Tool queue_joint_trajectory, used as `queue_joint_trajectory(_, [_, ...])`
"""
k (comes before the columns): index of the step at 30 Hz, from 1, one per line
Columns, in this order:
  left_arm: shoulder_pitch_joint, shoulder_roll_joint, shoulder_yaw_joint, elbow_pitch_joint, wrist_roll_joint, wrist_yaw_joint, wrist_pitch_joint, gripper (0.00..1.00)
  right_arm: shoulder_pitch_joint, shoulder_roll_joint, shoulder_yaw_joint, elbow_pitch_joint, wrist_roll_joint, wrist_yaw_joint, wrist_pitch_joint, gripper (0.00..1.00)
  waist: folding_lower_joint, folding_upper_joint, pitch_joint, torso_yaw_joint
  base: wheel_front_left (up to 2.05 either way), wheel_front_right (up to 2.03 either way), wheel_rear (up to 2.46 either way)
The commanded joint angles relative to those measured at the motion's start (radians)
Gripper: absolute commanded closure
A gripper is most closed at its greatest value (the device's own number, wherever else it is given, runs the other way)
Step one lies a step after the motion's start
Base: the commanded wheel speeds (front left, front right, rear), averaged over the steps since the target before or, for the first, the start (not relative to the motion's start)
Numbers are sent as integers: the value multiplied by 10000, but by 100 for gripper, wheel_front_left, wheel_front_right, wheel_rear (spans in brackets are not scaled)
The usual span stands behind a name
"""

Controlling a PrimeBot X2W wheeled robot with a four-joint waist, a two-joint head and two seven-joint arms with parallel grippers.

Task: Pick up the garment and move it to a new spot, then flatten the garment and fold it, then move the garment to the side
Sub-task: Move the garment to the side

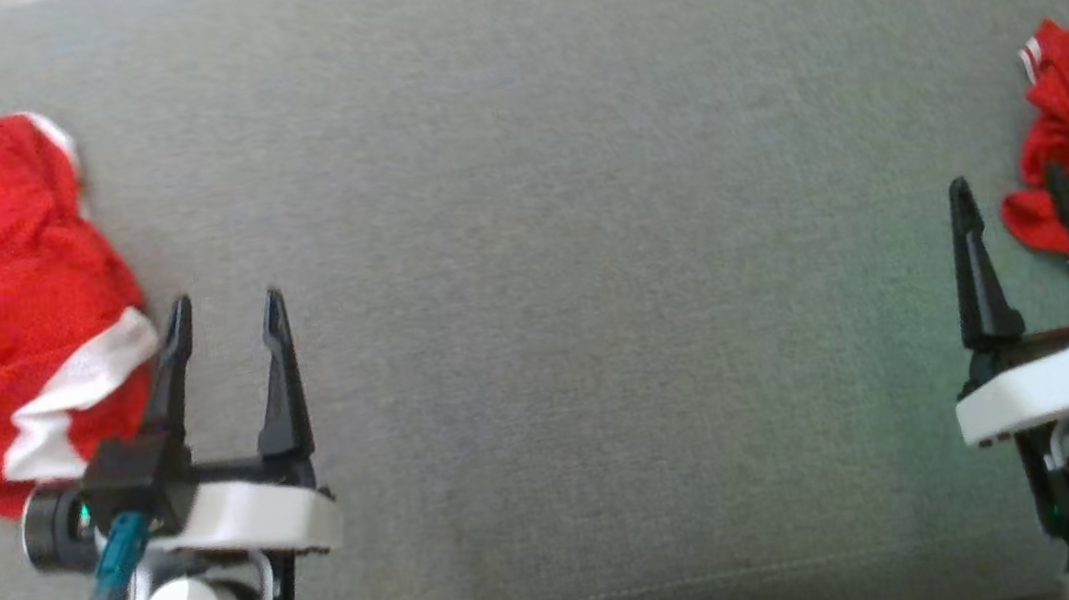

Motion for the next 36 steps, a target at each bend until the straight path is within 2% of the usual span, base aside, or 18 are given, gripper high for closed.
queue_joint_trajectory(1, [-90, 224, 454, -164, -104, 34, -118, 0, 90, -44, 319, -554, 129, 65, 104, 0, 1, -1, -492, 436, 0, 0, 0])
queue_joint_trajectory(7, [499, 292, 543, 132, -374, -13, -119, 0, 881, -25, 458, -1035, 412, 65, 456, 0, 1, -1, -1173, 576, 0, 0, 0])
queue_joint_trajectory(19, [1243, 520, 281, 179, -367, -8, 169, 0, 2015, -22, 525, -1645, 820, 65, 874, 0, 1, -1, -2288, 387, 0, 0, 0])
queue_joint_trajectory(36, [1365, 588, 114, 98, -375, 180, 473, 0, 2300, -21, 485, -1727, 1191, 65, 932, 0, 1, -1, -2570, 406, 0, 0, 0])
